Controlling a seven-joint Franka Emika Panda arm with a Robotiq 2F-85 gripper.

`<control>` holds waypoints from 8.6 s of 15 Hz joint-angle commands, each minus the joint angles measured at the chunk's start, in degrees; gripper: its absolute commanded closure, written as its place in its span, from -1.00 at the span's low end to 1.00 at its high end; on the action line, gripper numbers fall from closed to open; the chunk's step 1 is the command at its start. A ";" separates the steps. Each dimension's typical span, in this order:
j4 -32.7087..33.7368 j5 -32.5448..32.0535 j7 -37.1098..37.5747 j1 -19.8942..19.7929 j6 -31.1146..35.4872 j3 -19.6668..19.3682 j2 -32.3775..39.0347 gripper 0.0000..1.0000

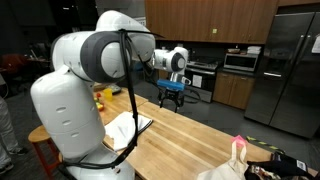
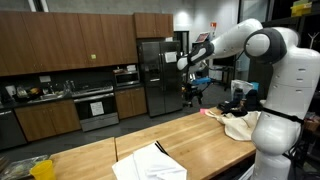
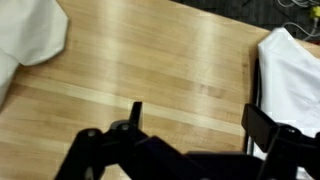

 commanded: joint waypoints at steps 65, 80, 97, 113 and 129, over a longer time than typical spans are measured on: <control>31.54 0.19 16.93 14.76 18.66 11.31 48.17 0.98; 21.58 -6.93 20.53 10.19 21.84 4.84 32.12 0.94; 20.40 -6.99 20.57 10.55 21.92 4.94 31.74 0.94; 20.40 -6.99 20.57 10.55 21.92 4.93 31.74 0.94; 20.73 -6.76 21.02 10.54 21.91 5.59 32.68 0.22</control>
